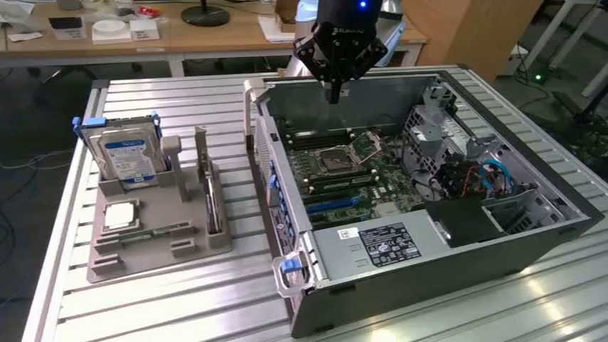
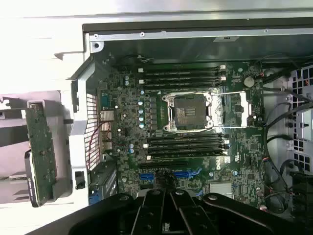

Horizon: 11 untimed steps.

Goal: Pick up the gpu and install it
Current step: 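Reach for the gpu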

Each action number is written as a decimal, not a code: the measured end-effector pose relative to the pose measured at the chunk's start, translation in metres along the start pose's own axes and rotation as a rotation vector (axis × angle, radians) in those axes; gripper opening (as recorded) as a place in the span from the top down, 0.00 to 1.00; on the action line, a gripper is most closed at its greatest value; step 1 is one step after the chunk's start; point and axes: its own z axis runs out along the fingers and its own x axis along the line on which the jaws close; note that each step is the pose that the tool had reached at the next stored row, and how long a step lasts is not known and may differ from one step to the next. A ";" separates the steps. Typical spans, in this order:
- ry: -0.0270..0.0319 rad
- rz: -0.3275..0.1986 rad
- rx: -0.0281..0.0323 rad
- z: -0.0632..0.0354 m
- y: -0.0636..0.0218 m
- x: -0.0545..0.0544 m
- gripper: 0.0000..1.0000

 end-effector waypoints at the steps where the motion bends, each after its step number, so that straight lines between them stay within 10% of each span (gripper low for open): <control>1: -0.0001 0.000 -0.0001 0.0000 0.0000 0.000 0.90; 11: 0.0000 0.000 0.0000 -0.0001 -0.0003 0.004 0.90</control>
